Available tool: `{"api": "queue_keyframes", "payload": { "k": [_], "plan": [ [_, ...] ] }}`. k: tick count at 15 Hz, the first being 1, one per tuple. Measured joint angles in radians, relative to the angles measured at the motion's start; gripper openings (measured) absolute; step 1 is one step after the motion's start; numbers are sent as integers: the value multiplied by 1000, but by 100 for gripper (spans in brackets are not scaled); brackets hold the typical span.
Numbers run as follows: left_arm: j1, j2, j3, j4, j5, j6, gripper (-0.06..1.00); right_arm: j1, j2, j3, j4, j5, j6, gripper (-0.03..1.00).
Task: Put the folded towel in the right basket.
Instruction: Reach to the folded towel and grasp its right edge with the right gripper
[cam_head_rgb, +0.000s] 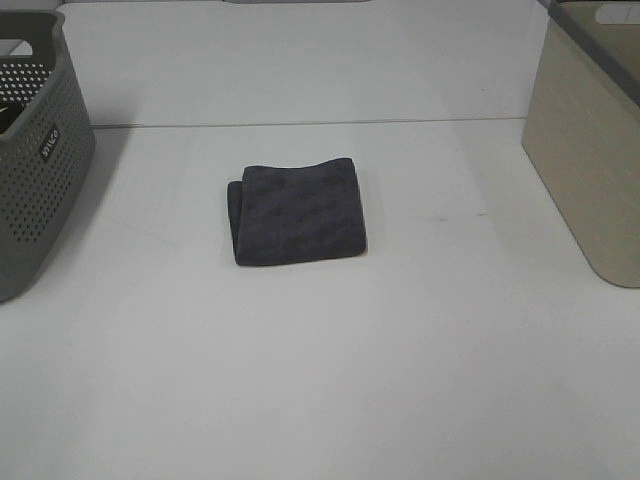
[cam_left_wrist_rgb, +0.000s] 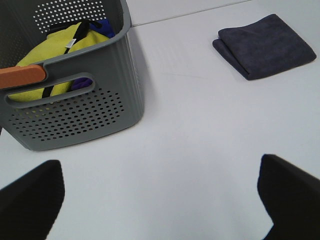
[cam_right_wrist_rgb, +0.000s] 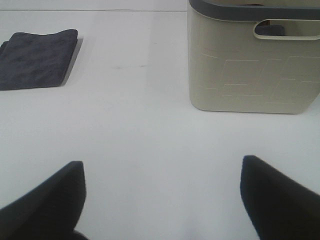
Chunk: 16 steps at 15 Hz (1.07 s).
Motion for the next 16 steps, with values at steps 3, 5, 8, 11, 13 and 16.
{"api": "queue_keyframes", "payload": {
  "k": [3,5,8,11,13,16],
  "plan": [
    [0,0,0,0,0,0,99,0,0,0,0,0,0,79],
    [0,0,0,0,0,0,99,0,0,0,0,0,0,79],
    [0,0,0,0,0,0,99,0,0,0,0,0,0,79],
    [0,0,0,0,0,0,99,0,0,0,0,0,0,79],
    [0,0,0,0,0,0,99,0,0,0,0,0,0,79],
    [0,0,0,0,0,0,99,0,0,0,0,0,0,79]
  ]
}}
